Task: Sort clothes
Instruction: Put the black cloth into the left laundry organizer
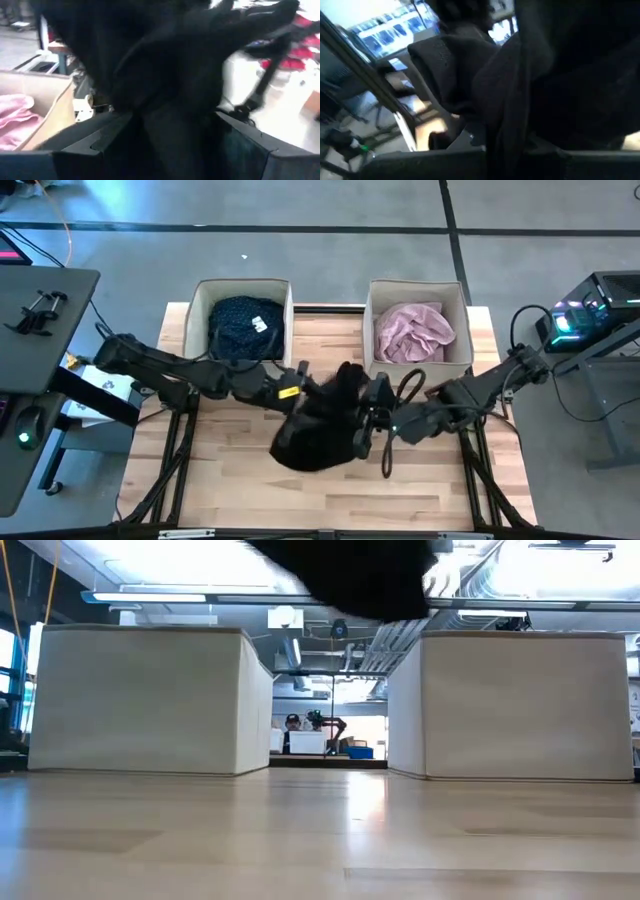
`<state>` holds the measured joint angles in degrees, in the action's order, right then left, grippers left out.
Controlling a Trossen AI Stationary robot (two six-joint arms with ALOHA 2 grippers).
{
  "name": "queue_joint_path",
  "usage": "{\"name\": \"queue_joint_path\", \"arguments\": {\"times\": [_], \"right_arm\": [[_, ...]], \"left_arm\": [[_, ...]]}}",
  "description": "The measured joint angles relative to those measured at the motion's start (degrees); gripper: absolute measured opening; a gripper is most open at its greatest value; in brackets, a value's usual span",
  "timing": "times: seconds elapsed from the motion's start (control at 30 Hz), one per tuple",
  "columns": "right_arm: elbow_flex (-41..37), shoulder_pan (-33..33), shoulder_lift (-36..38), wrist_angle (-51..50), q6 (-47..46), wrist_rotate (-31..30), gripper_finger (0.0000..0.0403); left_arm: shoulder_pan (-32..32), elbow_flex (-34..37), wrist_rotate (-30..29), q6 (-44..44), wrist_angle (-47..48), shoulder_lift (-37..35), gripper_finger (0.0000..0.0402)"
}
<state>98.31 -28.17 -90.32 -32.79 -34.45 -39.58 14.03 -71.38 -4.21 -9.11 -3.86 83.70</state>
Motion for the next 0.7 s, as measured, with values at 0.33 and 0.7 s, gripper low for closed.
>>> {"name": "queue_joint_path", "arguments": {"times": [0.33, 0.7], "right_arm": [[0.24, 0.79, 0.05, 4.59, 4.32, 0.07, 0.0008], [0.21, 2.05, 0.02, 1.84, -1.18, 0.5, 0.0064]], "left_arm": [[-0.51, 0.31, -0.89, 0.21, -8.1, 2.62, 0.0252], [-0.2, 0.34, 0.94, 0.21, -6.46, 2.93, 0.009]]}}
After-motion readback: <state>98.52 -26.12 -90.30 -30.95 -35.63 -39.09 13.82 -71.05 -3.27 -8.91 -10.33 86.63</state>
